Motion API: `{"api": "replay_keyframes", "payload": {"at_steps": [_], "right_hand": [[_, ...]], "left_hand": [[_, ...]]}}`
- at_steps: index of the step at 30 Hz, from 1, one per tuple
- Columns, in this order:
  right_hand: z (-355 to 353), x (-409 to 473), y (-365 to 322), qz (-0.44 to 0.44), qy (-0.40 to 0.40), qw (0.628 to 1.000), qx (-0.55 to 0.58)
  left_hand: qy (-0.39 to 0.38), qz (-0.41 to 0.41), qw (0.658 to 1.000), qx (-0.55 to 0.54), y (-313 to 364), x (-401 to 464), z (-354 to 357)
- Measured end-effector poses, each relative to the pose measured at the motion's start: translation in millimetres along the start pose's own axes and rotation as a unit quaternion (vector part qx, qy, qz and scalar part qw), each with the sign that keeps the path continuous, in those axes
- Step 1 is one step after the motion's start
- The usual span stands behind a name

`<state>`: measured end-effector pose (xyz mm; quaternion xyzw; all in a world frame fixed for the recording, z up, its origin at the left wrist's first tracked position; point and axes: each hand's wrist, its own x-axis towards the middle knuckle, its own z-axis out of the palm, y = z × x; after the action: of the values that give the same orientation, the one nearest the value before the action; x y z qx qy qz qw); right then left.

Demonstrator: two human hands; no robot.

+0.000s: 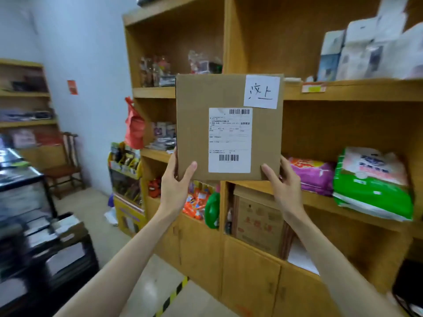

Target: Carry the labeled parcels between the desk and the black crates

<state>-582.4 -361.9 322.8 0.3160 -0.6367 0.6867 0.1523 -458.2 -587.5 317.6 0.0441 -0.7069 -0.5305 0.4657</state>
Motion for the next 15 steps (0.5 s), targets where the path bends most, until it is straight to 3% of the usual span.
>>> {"api": "replay_keyframes", "payload": {"at_steps": [8,15], "right_hand": [[192.9,-27.5,2.7,0.034,-0.156,0.980,0.121],[355.6,-77.9,-46.9,0.043,-0.263,0.942,0.204]], "left_hand": [[0.168,-0.022,0.983,0.077,10.3,-32.0,-179.4],[0.287,-0.029,0.946,0.147,37.0,-62.8,-334.1]]}}
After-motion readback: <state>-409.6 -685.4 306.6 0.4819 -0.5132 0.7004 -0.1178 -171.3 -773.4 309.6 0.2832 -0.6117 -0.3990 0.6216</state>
